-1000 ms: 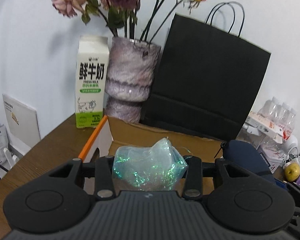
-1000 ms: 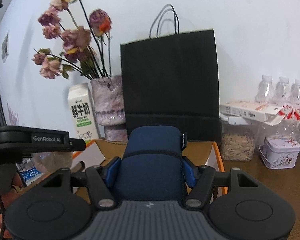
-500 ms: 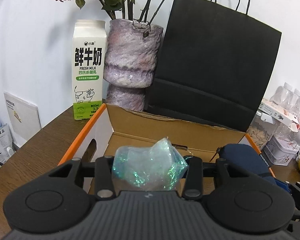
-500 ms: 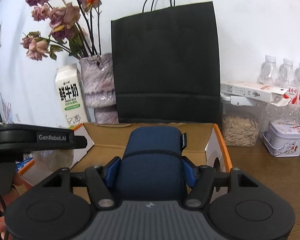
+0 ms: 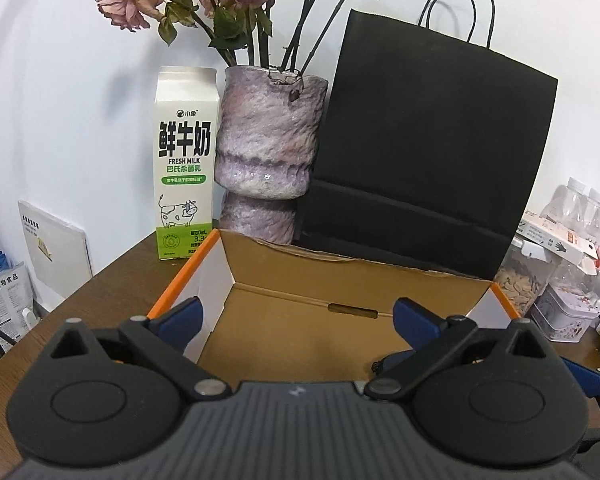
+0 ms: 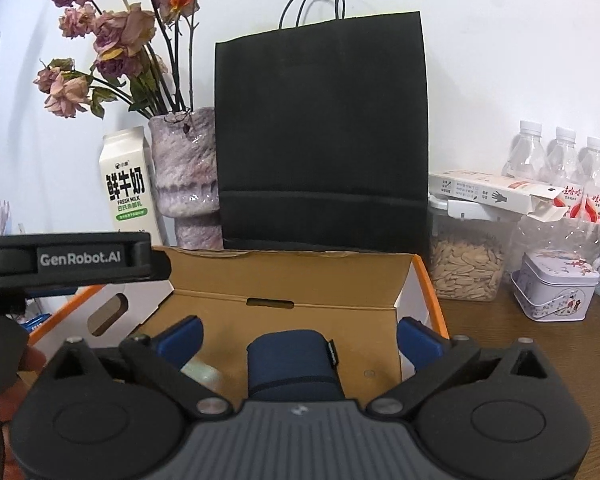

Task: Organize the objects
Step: 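Open both grippers to drop the bag and pouch into the box, then withdraw both grippers from the box back toward the table items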

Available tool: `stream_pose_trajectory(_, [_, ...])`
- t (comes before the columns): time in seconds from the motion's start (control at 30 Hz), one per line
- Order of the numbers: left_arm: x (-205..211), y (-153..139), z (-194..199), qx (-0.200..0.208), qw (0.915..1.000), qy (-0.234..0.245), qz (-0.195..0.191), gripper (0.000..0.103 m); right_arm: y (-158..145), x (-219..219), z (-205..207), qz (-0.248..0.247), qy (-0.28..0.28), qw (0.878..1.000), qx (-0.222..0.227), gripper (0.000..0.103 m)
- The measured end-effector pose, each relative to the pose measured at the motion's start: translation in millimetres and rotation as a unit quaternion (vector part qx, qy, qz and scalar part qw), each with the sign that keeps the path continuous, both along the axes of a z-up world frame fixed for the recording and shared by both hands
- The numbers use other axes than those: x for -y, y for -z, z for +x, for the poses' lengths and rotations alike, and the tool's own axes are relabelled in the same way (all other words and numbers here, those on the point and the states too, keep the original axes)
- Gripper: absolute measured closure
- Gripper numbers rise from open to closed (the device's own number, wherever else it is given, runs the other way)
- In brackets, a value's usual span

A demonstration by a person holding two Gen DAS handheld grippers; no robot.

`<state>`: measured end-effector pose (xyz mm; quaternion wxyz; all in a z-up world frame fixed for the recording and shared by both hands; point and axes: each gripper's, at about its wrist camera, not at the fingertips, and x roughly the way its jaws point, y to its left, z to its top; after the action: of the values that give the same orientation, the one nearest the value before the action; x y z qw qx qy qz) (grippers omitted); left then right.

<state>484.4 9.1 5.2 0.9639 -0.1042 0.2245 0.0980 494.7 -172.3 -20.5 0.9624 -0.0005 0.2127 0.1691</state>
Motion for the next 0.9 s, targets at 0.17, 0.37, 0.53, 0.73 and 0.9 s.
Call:
stream_pose_trajectory(0.17, [0, -3, -4, 0.006, 1.0000, 0.001, -0.002, 0.000, -3, 3, -2, 0.005, 0.002, 1.000, 0.001, 0.000])
stream_pose_trajectory(0.37, [1, -12, -14, 0.015, 0.9999, 0.004, -0.005, 0.000, -6, 5, -7, 0.014, 0.004, 1.000, 0.002, 0.000])
stream_pose_trajectory(0.53, [2, -22, -25, 0.027, 0.9995, 0.009, -0.013, 0.000, -17, 8, -17, 0.024, 0.004, 1.000, 0.008, 0.000])
stream_pose_trajectory(0.73, [1, -36, -41, 0.039, 0.9986, 0.024, -0.026, 0.000, -32, 13, -33, 0.030, 0.003, 0.999, 0.023, 0.000])
stream_pose_trajectory(0.9, [-1, -45, -58, 0.049, 0.9976, 0.036, -0.032, 0.000, -42, 18, -47, 0.030, 0.001, 0.999, 0.033, 0.000])
